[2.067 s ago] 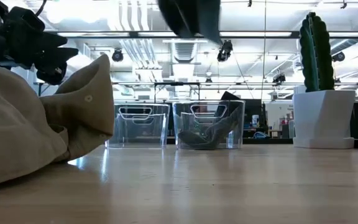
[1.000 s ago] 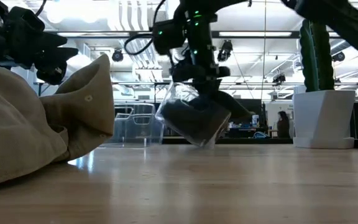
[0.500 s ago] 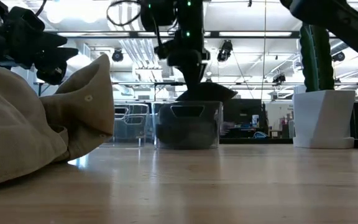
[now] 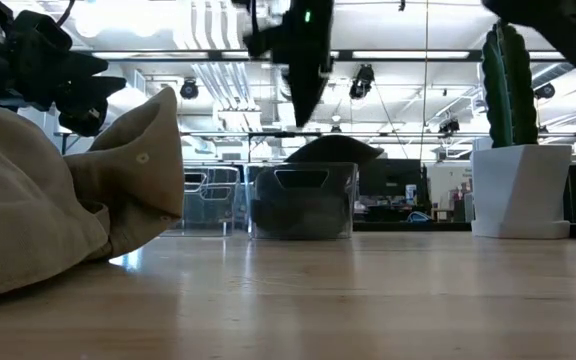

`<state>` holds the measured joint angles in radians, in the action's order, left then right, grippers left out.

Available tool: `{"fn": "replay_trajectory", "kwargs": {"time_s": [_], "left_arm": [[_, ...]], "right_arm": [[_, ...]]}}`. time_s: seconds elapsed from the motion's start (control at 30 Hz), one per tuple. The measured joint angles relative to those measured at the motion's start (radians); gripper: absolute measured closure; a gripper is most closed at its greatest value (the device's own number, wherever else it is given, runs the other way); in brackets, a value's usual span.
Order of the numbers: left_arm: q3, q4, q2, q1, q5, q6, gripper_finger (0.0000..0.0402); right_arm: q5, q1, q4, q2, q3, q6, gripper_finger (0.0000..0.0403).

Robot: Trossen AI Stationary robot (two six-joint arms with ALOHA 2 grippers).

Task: Pick & Place hat
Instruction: Adjust the transparent bins

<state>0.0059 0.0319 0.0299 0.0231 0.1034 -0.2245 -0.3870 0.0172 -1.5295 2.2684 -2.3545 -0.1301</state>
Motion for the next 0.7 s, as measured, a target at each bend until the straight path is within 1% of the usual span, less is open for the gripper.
{"fn": "replay_trajectory", "kwargs": {"time_s": [0.07, 0.13, 0.17, 0.2, 0.27, 0.33, 0.4, 0.5, 0.6, 0.7], "left_arm": [[0.000, 0.000, 0.000, 0.000, 0.000, 0.000, 0.0259], [0.000, 0.000, 0.000, 0.000, 0.000, 0.000, 0.0259], [0.000, 0.000, 0.000, 0.000, 0.000, 0.000, 0.0259], [0.000, 0.000, 0.000, 0.000, 0.000, 0.000, 0.0259], [0.000, 0.000, 0.000, 0.000, 0.000, 0.000, 0.0259], [0.000, 0.000, 0.000, 0.000, 0.000, 0.000, 0.0259], [0.000, 0.000, 0.000, 0.000, 0.000, 0.000, 0.0259], [0.000, -0.001, 0.000, 0.000, 0.000, 0.000, 0.0259], [0.000, -0.001, 0.000, 0.000, 0.000, 0.000, 0.0259], [0.000, -0.001, 0.000, 0.000, 0.000, 0.000, 0.0259]], "right_arm": [[0.094, -0.021, 0.026, -0.019, -0.002, 0.024, 0.0207], [0.221, -0.034, 0.042, -0.028, -0.002, 0.010, 0.0208], [0.264, -0.039, 0.053, -0.032, -0.002, -0.023, 0.0209], [0.278, -0.044, 0.063, -0.033, -0.002, -0.061, 0.0211], [0.250, -0.052, 0.078, -0.036, -0.002, -0.133, 0.0214], [0.179, -0.054, 0.109, -0.041, -0.002, -0.193, 0.0218], [0.142, -0.048, 0.177, -0.047, -0.002, -0.225, 0.0222], [0.145, -0.011, 0.320, -0.049, -0.002, -0.266, 0.0228], [0.148, 0.057, 0.440, -0.042, -0.002, -0.277, 0.0235], [0.202, 0.131, 0.527, -0.011, -0.002, -0.278, 0.0244]]}}
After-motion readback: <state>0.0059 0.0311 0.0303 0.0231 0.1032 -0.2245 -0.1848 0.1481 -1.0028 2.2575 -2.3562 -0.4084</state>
